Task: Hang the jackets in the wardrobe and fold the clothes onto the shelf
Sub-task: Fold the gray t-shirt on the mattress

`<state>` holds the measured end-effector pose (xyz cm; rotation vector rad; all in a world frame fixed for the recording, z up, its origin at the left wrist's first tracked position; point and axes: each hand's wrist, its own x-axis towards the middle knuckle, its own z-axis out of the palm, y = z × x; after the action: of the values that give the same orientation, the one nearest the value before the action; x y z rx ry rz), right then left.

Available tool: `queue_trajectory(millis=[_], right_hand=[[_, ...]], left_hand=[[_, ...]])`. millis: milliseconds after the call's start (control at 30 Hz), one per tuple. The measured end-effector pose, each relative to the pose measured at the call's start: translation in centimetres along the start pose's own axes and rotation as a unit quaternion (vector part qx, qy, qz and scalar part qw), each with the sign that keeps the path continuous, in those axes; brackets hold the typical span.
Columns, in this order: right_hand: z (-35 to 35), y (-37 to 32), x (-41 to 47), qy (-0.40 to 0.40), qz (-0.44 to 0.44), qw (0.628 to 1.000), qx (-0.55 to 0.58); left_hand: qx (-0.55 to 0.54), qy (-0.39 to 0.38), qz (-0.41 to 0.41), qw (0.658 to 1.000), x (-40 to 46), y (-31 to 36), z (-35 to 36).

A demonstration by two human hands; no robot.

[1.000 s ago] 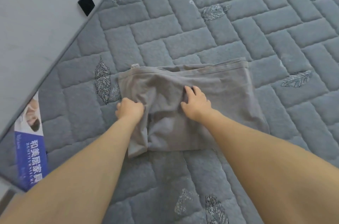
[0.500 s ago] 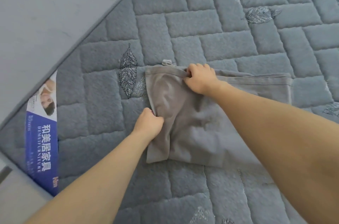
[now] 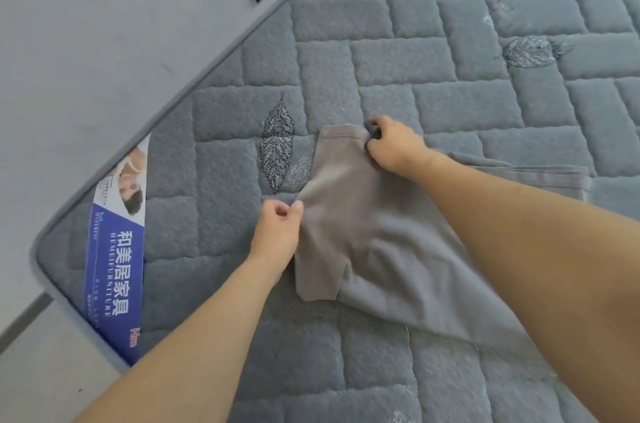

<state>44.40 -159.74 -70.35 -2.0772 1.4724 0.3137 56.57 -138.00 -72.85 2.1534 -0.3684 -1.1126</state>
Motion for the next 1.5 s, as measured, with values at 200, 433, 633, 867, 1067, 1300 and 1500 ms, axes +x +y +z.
queue_trajectory(millis=[200, 433, 633, 867, 1067, 1300, 1500], right_hand=[[1.6, -3.1, 1.0, -0.088, -0.017, 0.993, -0.072], [1.9, -2.8, 0.2, -0.032, -0.064, 0.995, -0.07], [0.5, -5.2, -0.5, 0.036, -0.005, 0.976, 0.214], [-5.8, -13.9, -3.5, 0.067, 0.02, 0.851, 0.521], [-17.6, -20.1, -8.9, 0.114, -0.011, 0.771, 0.627], [-23.4, -15.8, -16.1, 0.166, -0.012, 0.687, 0.707], [-16.7, -1.1, -22.7, 0.153, 0.071, 0.648, 0.743]], left_hand=[[-0.053, -0.259, -0.12, 0.957, -2.5, -1.6, 2.3], [0.076, -0.229, -0.064, 0.968, -2.5, 1.2, 1.4], [0.107, -0.199, -0.04, 0.973, -0.5, 1.2, -5.6], [0.086, -0.123, 0.033, 0.988, -1.1, 6.3, -13.3], [0.117, 0.1, 0.224, 0.962, -5.4, 18.6, -22.4], [0.127, 0.008, 0.316, 0.94, -17.7, 24.7, -21.9], [0.209, -0.232, 0.188, 0.931, -25.5, 18.3, -10.5]])
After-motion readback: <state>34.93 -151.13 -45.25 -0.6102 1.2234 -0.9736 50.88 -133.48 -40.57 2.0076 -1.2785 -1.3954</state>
